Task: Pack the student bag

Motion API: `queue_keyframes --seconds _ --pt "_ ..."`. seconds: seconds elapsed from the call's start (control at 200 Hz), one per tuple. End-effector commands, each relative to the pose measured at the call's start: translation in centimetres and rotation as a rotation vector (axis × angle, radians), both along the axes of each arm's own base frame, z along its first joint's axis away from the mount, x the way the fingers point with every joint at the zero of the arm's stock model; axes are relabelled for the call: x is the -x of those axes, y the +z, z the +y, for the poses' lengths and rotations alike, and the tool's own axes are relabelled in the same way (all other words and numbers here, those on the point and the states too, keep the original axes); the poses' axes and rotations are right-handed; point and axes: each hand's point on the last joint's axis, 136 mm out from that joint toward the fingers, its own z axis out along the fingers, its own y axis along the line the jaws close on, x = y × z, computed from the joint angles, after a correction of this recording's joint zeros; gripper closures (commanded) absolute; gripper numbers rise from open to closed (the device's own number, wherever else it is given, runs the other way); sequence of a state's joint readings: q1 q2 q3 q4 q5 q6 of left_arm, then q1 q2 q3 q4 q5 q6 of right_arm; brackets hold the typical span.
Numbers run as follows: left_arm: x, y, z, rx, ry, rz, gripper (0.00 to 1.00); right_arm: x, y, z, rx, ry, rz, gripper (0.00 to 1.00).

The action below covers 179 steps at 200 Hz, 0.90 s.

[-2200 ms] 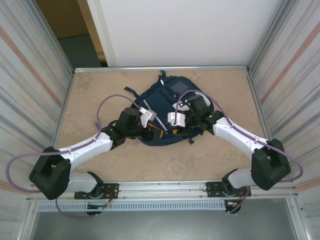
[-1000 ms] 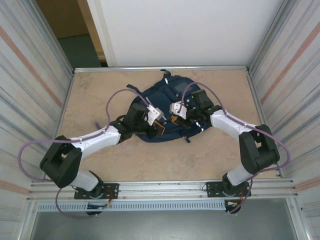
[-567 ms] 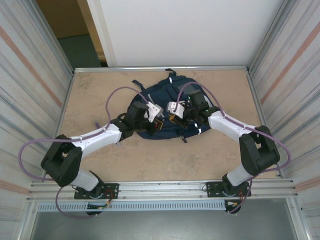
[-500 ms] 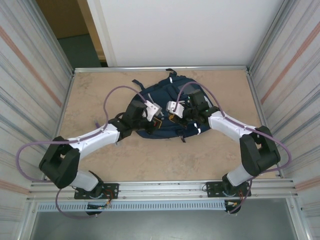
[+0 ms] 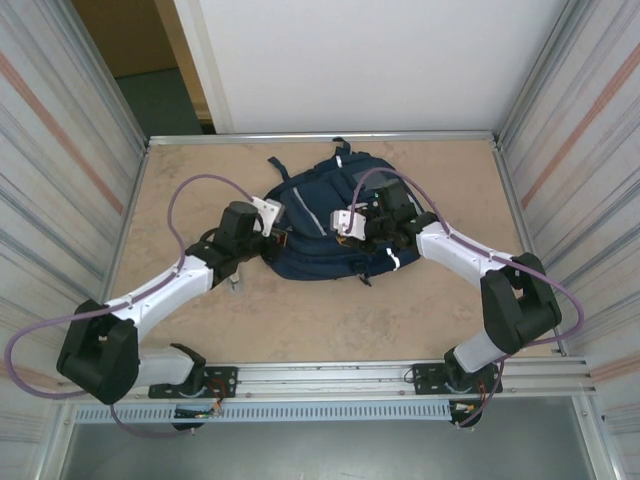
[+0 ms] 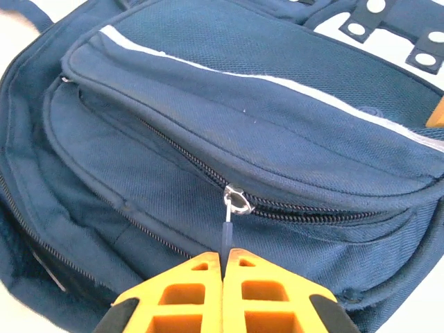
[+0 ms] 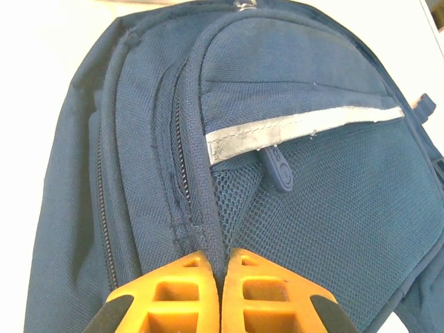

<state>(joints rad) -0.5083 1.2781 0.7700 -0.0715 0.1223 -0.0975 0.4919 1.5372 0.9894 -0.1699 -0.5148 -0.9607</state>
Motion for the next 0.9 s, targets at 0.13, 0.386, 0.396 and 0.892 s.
queue_keyframes --seconds 0.13,0.386,0.396,0.892 --pt "1.4 0.8 -5.2 0.210 -0.206 0.130 1.00 -3.1 1.2 -2.3 0.016 -0.023 -0.088 0.96" --pt "5.4 0.9 -10.8 0.199 -0.362 0.156 1.00 -2.5 4.6 -2.8 -0.196 -0.143 -0.109 0.63" --pt "5.5 0.9 -11.0 0.204 -0.367 0.159 1.00 -2.2 4.8 -2.7 -0.216 -0.138 -0.111 0.62" --pt "4.4 1.4 -10.9 0.145 -0.324 0.182 1.00 3.9 1.6 -0.1 -0.122 0.069 -0.052 0.56"
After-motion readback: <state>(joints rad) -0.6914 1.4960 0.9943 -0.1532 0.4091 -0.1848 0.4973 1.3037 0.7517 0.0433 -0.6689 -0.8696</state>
